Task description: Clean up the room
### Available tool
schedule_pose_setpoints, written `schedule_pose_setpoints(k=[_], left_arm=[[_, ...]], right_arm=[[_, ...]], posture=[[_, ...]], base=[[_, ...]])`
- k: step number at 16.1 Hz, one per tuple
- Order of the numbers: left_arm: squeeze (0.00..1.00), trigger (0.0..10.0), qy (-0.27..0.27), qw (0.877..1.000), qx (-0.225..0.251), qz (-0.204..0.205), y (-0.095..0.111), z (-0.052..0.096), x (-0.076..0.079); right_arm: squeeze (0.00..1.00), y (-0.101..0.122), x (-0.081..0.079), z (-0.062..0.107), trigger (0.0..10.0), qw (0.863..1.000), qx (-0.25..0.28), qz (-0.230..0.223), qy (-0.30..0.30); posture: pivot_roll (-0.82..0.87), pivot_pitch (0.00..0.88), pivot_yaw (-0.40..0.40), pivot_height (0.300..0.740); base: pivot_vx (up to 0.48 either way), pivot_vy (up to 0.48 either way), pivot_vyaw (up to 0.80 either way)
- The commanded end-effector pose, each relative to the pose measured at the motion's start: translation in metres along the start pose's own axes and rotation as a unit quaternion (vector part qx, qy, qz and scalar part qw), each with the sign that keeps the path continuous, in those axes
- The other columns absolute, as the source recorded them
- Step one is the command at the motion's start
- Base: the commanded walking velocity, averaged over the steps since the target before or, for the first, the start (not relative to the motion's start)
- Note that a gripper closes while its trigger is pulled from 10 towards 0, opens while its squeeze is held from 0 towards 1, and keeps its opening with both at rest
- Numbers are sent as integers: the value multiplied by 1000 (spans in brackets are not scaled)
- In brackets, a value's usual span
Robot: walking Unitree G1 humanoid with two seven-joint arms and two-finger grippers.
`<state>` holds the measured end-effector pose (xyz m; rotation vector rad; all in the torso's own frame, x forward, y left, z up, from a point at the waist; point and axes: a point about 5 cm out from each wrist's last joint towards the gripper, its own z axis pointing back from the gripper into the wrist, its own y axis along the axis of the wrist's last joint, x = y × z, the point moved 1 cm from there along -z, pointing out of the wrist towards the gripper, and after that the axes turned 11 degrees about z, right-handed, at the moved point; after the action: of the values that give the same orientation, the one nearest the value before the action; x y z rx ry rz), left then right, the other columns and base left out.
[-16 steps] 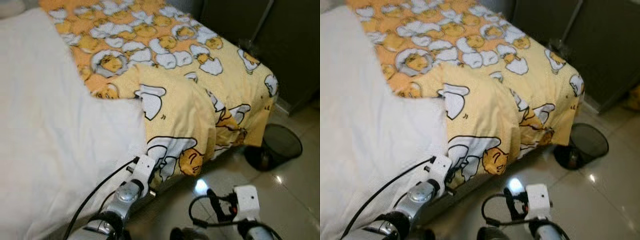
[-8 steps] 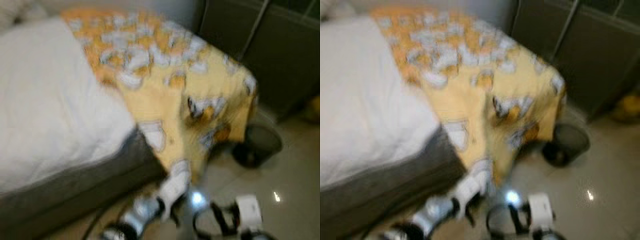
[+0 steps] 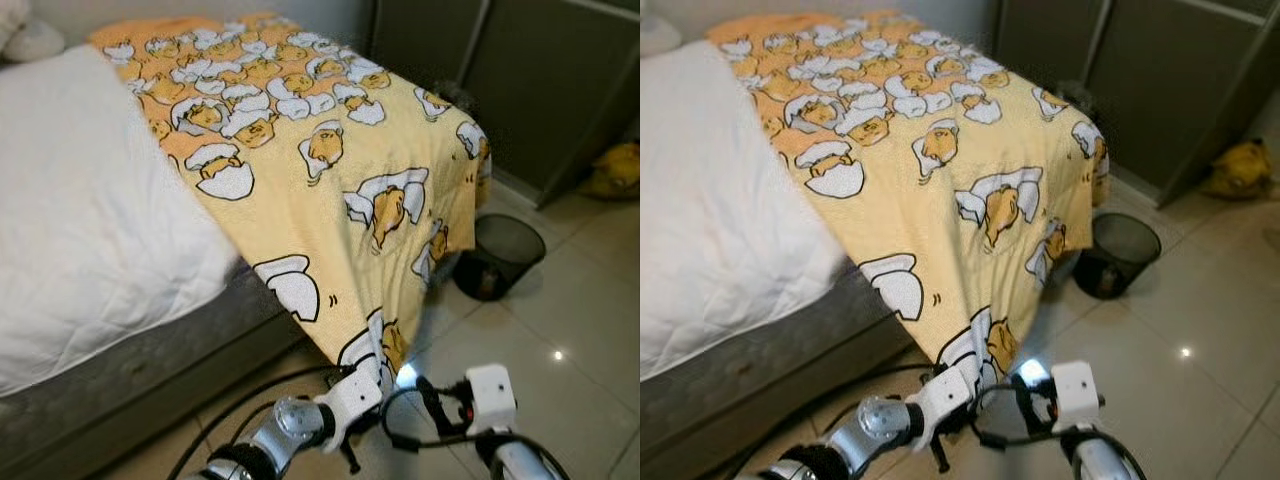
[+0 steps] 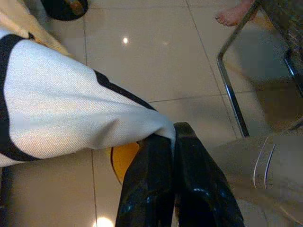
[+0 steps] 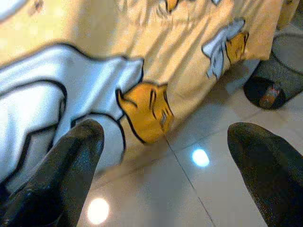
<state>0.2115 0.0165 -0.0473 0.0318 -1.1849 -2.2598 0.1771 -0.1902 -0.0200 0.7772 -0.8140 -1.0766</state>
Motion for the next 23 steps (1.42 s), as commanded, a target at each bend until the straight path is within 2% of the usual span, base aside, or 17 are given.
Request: schedule_pose_setpoints(k=[1,2,3,5,7,8,10,12,13,14,15,16,19,20,21,22,23], left_arm=[[0,10000,-9,1000,9,25,-4,-7,16],[0,10000,12,999,23,30,1,-7,13],[1000,10000,34,997,46,44,7,-5,5],[1000,10000,92,992,75,46,15,6,-19],[1000,10000,161,979,117,37,18,34,-54],[1000,10000,233,956,177,38,29,68,-86],[1000,10000,296,922,243,63,46,94,-107],[1000,10000,367,849,364,109,83,129,-127],[4,10000,395,830,383,92,95,139,-131],[0,10000,427,798,414,103,110,150,-134],[0,10000,464,779,402,125,108,153,-140],[0,10000,479,774,393,128,105,153,-142],[157,10000,519,774,338,129,77,159,-143],[427,10000,528,776,325,121,73,160,-142],[1000,10000,536,771,319,128,70,161,-142],[1000,10000,541,769,312,137,70,159,-143],[1000,10000,544,769,305,143,72,156,-143]], right_arm=[[51,0,0,-1,10000,1000,3,3,2],[47,0,0,-2,10000,1000,3,3,1],[47,2,1,-4,10000,1000,6,4,-2],[12,9,7,-11,10000,999,14,-6,-28],[0,19,17,-22,10000,997,17,-12,-71],[0,31,23,-31,10000,995,28,-35,-94],[0,48,28,-40,10000,992,56,-50,-106],[0,77,37,-52,10000,986,103,-50,-117],[0,87,40,-57,10000,985,116,-45,-120],[0,106,42,-67,10000,982,139,-51,-120],[0,120,41,-75,10000,980,153,-54,-115],[0,125,42,-77,10000,979,159,-55,-115],[0,140,46,-75,10000,974,192,-55,-109],[0,137,47,-74,10000,974,190,-54,-109],[0,133,49,-73,10000,974,188,-57,-112],[0,130,49,-73,10000,975,183,-53,-110],[1000,128,48,-74,10000,977,182,-50,-104]], posture=[[-94,0,-30,740],[-89,0,-32,740],[-84,0,-33,740],[-63,0,-31,740],[-27,0,-20,740],[0,0,-19,740],[48,0,-23,740],[84,0,-33,740],[93,0,-36,740],[100,0,-37,740],[102,0,-32,740],[102,0,-32,740],[88,0,-27,740],[91,0,-30,740],[93,0,-30,740],[95,0,-32,740],[100,0,-34,740]], base=[[0,0,0],[0,0,0],[0,0,0],[0,0,0],[0,0,0],[0,0,0],[0,0,0],[0,-137,247],[0,-480,494],[0,-480,481],[0,-480,456],[0,-480,456],[0,-480,454],[0,-480,456],[0,-480,450],[0,-480,456],[0,-480,456]])
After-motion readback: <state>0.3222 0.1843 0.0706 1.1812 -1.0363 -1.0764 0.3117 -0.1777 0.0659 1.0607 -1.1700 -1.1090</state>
